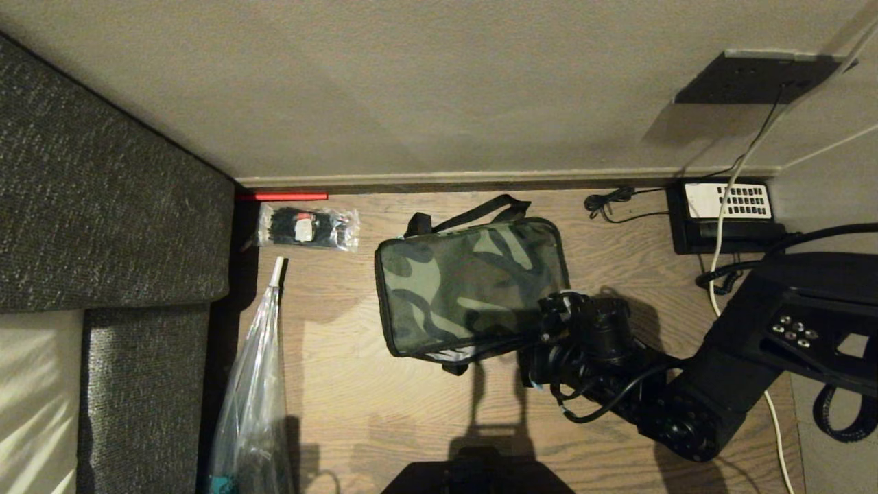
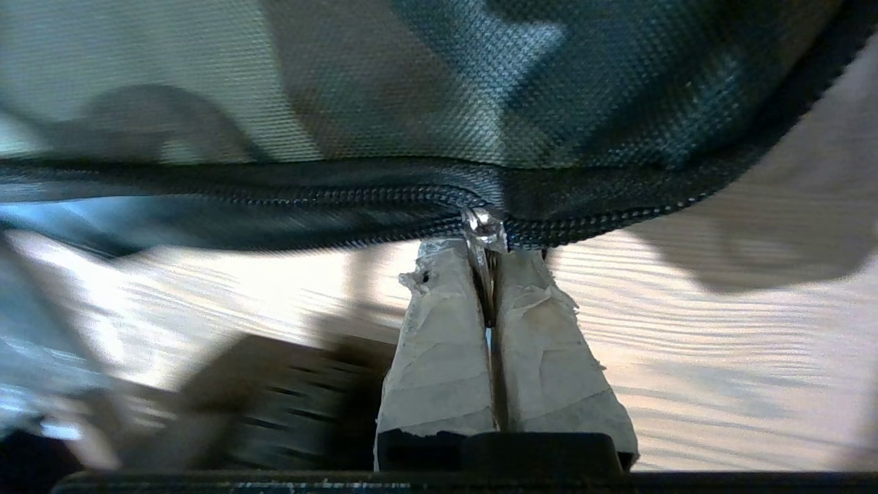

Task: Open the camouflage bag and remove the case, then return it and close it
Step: Open the top of the storage box

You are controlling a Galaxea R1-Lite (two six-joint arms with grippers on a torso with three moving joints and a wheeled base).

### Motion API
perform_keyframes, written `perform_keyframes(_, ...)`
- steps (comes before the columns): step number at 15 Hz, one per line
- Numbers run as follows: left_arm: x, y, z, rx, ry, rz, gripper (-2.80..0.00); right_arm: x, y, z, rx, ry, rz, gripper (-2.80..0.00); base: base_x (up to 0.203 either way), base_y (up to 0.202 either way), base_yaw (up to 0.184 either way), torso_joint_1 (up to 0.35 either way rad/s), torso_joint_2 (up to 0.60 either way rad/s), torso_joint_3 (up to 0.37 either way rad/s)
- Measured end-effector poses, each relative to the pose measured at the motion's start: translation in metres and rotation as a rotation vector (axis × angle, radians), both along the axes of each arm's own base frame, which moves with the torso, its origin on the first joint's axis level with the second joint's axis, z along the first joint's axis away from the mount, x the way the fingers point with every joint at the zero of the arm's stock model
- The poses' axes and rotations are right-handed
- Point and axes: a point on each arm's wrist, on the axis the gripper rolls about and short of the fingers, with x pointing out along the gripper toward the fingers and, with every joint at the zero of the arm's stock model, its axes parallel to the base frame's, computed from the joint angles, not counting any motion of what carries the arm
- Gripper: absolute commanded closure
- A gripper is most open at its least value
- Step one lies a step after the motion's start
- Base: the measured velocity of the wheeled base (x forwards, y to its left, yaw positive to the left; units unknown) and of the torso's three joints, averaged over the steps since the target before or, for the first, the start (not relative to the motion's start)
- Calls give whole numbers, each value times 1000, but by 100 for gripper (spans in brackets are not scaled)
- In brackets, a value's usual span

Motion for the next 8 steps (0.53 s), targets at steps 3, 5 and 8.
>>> perform_keyframes(3, 0, 0, 0, 0, 0, 0, 0, -10, 24, 3, 80, 50, 13, 0, 0, 0, 0, 0, 0, 0)
perform_keyframes(5, 0, 0, 0, 0, 0, 0, 0, -14, 32, 3, 120, 83, 8, 0, 0, 0, 0, 0, 0, 0)
perform_keyframes(8, 0, 0, 0, 0, 0, -1, 0, -7, 39, 12, 149, 65, -12, 0, 0, 0, 0, 0, 0, 0)
